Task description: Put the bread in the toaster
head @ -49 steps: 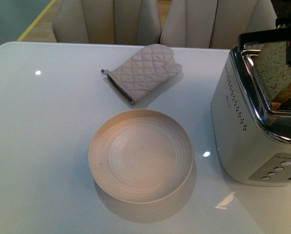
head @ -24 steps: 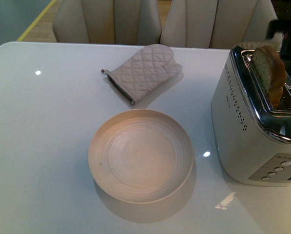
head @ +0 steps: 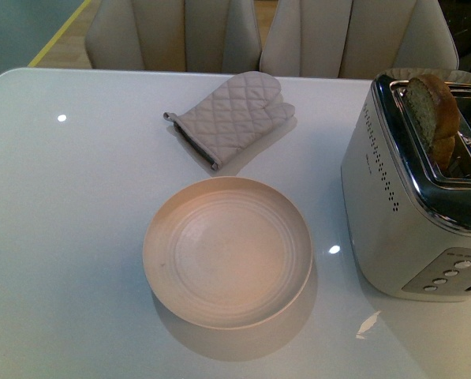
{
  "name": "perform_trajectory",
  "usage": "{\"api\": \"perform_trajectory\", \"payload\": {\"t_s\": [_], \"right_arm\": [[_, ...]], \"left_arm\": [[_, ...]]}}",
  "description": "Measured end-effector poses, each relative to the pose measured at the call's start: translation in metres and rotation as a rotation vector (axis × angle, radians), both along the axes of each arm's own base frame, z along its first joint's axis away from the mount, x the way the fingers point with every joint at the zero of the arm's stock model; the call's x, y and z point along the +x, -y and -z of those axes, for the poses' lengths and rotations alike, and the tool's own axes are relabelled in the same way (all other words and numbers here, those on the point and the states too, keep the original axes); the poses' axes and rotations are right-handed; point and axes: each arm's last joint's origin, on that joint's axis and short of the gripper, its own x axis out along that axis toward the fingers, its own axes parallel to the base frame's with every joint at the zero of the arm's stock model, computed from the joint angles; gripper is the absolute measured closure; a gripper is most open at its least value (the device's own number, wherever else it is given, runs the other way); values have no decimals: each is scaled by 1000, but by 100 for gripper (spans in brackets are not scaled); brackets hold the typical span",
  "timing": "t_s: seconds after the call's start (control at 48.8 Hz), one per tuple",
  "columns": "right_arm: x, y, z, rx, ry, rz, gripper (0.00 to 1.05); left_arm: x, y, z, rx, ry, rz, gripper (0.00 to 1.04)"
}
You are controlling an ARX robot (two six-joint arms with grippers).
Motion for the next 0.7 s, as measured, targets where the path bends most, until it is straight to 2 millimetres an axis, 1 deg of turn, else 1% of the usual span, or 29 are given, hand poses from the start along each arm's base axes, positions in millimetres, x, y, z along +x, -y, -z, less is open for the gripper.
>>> {"api": "perform_trajectory", "payload": {"t_s": [0.082,0.102,0.123,0.184,0.471,0.512,0.574,0.697], "right_arm": [[-9,7,6,-6,6,-2,79],[-12,9,8,-7,9,-1,84],[-13,10,9,-7,11,-1,87],[-21,15,15,-13,10,0,103],[-40,25,28,-17,7,2,103],[-43,30,30,-16,6,-24,103],[-47,36,32,-16,8,5,103],[-54,37,35,-16,9,4,103]], "left_arm": [[0,0,0,0,0,0,7],[0,0,0,0,0,0,7],[0,0,0,0,0,0,7],[0,0,0,0,0,0,7],[0,0,0,0,0,0,7],[0,0,0,0,0,0,7],[0,0,0,0,0,0,7],[0,0,0,0,0,0,7]]}}
